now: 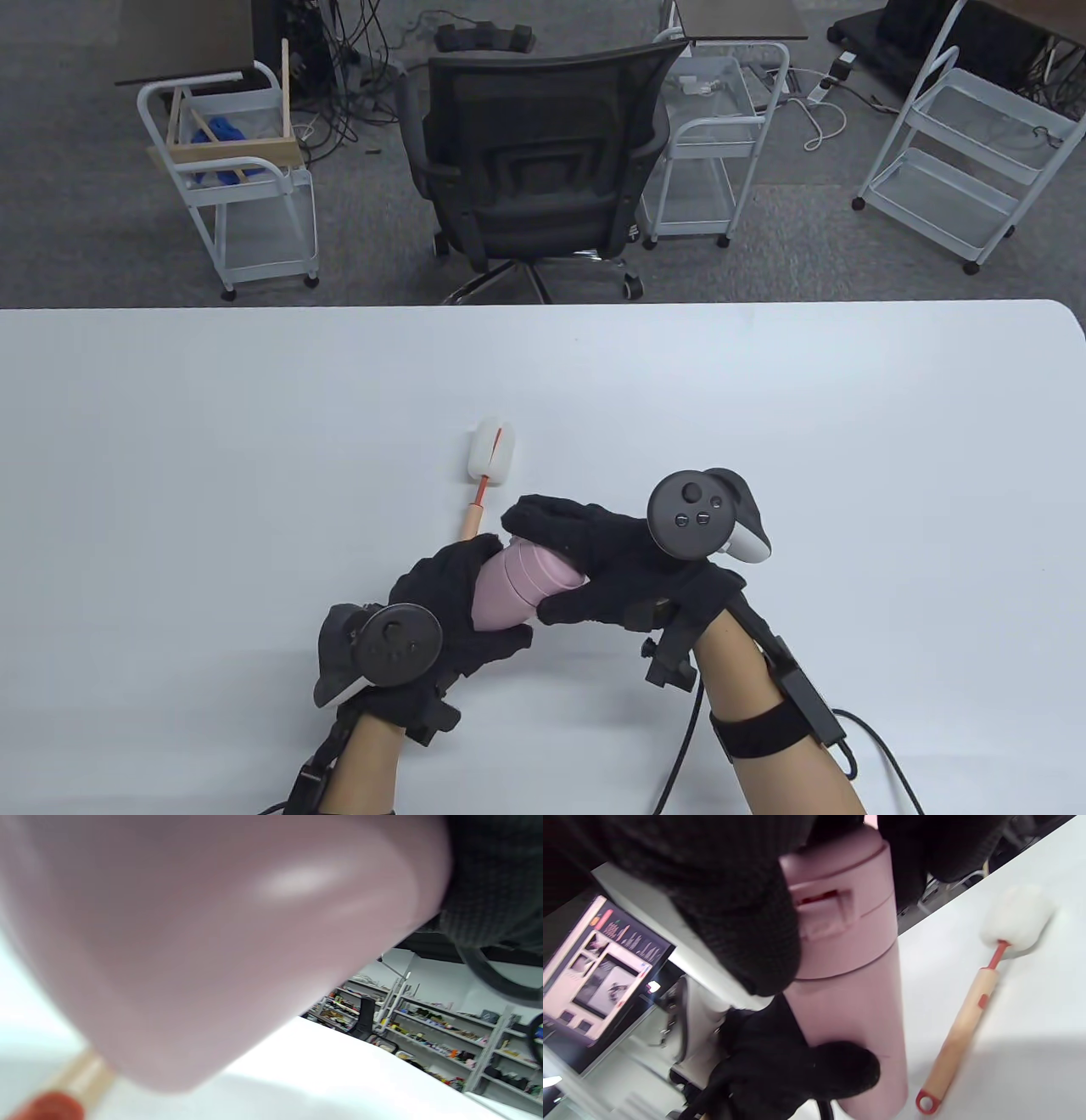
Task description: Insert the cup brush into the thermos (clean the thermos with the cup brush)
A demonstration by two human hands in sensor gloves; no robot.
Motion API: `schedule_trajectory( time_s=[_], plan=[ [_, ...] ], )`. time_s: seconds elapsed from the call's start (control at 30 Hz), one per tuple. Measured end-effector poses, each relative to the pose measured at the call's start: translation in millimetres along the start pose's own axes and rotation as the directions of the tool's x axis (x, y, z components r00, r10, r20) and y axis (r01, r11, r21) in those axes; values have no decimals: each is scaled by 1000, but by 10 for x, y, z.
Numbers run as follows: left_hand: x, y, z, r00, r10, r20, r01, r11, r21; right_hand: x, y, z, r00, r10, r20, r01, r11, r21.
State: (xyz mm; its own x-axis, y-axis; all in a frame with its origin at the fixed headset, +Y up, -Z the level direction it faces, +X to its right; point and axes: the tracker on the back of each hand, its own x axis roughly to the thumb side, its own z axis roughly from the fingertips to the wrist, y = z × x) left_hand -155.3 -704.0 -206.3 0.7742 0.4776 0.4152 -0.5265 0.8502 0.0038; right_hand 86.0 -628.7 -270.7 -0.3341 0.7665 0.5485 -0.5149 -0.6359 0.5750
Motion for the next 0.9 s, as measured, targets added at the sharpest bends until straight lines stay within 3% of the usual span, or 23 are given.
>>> schedule_trajectory(
  time_s=[0.13,0.23,0.33,0.47,0.57,0.67,0.9],
  plan=[
    [6,-4,-3,1000,-19,-2,19,1000,5,12,-2,0,1000,23,-16,-22,999,29],
    [23,-14,-3,1000,-8,-9,8,1000,10,2,-20,25,998,-46,-39,47,999,22],
    [58,-24,-5,998,-58,2,58,998,1,6,-47,56,989,13,-147,-20,999,-49],
    [80,-56,-10,993,-116,-5,116,993,-11,5,-23,62,934,123,-337,-135,991,-15],
    [80,-52,-10,992,-125,-11,125,992,-12,-4,5,45,900,165,-403,-184,983,-9],
    [84,-43,-6,988,-152,-14,152,988,-16,-17,16,29,908,129,-400,-141,990,-2],
    [47,-18,-10,995,-96,-13,96,995,-34,28,-17,19,969,81,-234,-72,996,45]
  ],
)
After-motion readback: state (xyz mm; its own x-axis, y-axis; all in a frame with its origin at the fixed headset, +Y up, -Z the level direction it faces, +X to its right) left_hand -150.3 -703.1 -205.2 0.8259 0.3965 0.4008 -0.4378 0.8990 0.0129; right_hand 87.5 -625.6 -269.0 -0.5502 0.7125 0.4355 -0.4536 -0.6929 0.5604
